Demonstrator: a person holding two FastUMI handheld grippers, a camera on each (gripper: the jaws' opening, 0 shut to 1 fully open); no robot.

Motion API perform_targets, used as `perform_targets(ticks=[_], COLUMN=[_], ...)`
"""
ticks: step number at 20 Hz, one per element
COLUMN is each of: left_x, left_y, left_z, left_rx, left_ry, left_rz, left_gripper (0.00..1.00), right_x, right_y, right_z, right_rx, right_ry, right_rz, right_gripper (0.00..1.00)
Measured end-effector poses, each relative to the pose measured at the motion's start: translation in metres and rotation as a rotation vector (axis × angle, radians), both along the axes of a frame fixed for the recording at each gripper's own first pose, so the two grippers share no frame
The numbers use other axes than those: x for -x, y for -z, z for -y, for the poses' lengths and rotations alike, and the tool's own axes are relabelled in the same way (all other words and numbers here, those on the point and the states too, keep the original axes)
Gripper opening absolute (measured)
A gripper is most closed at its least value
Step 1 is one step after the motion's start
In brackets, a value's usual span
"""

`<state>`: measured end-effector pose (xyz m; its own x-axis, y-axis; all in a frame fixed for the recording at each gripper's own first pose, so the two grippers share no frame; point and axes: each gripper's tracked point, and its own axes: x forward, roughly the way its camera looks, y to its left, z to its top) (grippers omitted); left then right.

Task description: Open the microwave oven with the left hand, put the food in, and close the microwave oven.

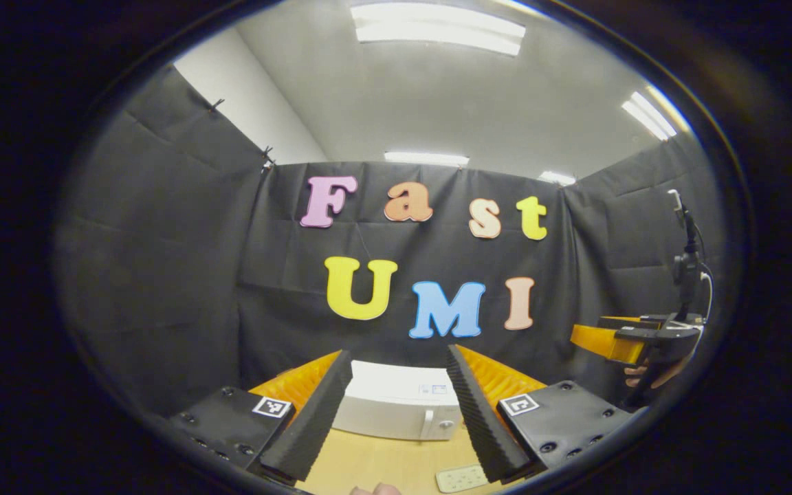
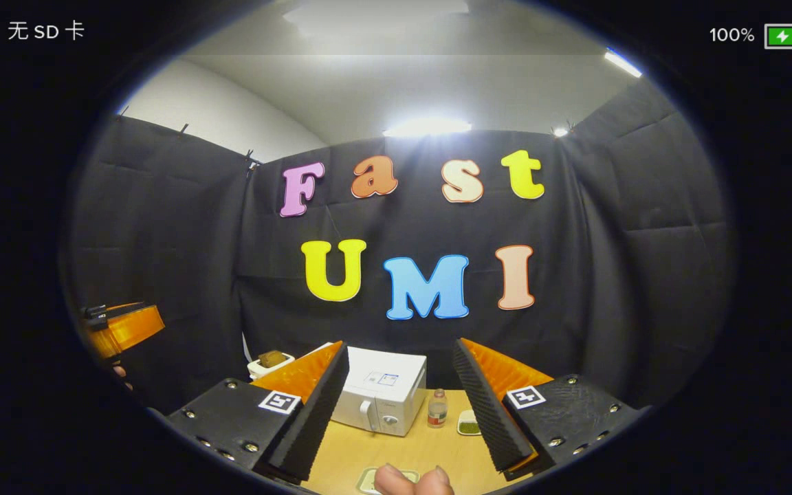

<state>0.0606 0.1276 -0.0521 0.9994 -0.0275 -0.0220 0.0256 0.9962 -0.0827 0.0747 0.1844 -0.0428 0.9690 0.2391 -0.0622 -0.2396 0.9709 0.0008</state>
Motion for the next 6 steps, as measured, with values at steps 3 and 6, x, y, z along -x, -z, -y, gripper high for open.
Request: perform_targets(ticks=[3,6], left_x=[0.0,-0.001], left_y=[0.0,0.003], left_z=[-0.019,-0.028], left_rx=[-0.018,-0.039], left_ry=[-0.01,-0.006], left_rz=[0.006,0.001], left_gripper=[0.94,0.93], right_x=[-0.001,-0.001], right_y=[-0.003,0.003], right_z=[-0.016,-0.03], right_rx=[0.001,0.001], right_ry=[-0.004,-0.004], right_rz=[0.009,-0.006], right_gripper=[0.93,0.93])
